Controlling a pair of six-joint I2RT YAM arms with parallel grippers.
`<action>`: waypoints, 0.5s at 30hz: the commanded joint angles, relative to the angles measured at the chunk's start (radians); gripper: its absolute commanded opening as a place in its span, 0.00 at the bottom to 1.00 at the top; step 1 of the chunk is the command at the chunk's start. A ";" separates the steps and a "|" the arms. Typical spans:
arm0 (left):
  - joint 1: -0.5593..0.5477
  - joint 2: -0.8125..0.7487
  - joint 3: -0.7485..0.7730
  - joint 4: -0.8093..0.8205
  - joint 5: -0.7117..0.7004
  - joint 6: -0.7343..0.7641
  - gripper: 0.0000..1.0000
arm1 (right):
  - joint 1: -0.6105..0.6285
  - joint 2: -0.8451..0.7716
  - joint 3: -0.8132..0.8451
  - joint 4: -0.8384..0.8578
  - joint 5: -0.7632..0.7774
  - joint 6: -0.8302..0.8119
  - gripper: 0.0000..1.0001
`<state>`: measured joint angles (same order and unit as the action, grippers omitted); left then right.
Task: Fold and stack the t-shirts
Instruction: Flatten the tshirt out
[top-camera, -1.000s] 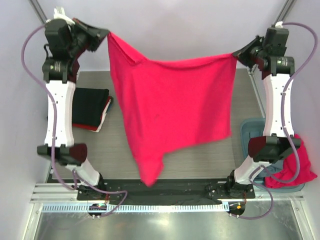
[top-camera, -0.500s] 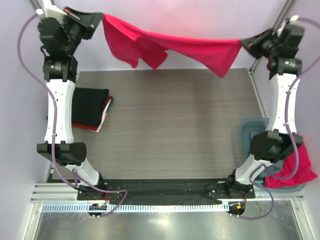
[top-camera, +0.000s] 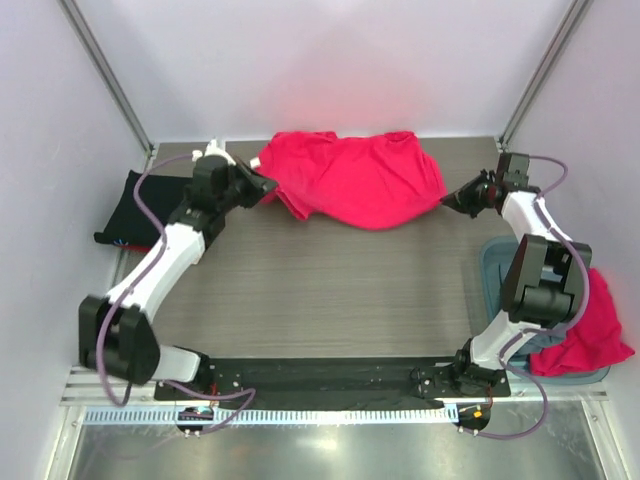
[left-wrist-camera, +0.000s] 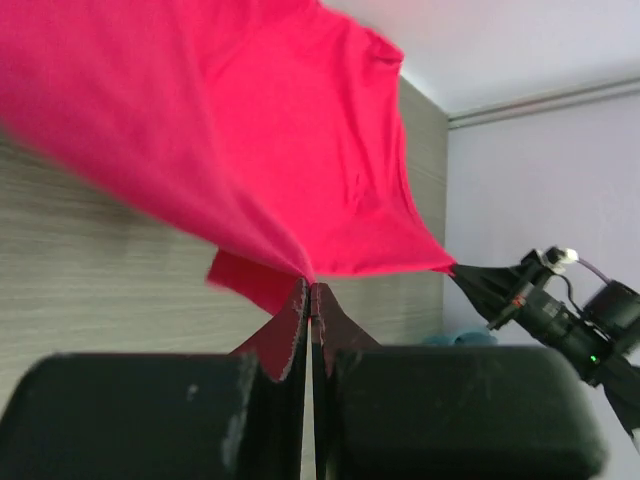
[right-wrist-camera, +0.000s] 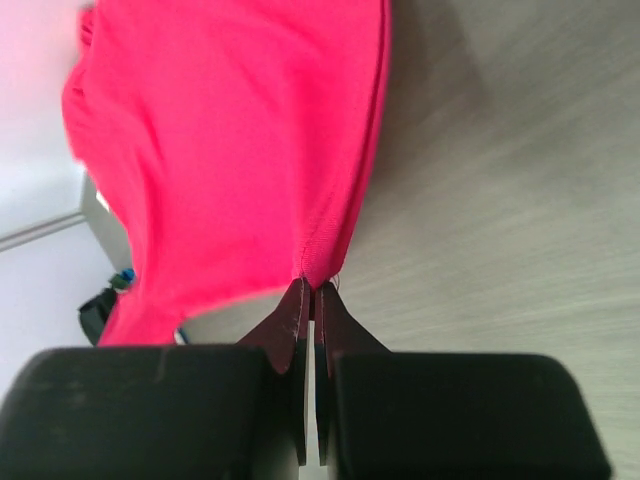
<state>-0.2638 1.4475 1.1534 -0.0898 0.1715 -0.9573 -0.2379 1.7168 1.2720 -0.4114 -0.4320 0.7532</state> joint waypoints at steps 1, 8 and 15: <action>-0.028 -0.227 -0.123 0.139 -0.122 0.035 0.00 | -0.003 -0.143 -0.124 0.106 0.029 -0.044 0.01; -0.049 -0.476 -0.372 0.044 -0.227 0.029 0.00 | 0.002 -0.310 -0.411 0.183 0.071 -0.057 0.01; -0.049 -0.758 -0.515 -0.175 -0.297 0.049 0.00 | 0.000 -0.517 -0.582 0.094 0.174 -0.120 0.01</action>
<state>-0.3103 0.8101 0.6540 -0.1802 -0.0540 -0.9337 -0.2379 1.3209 0.7147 -0.3054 -0.3332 0.6876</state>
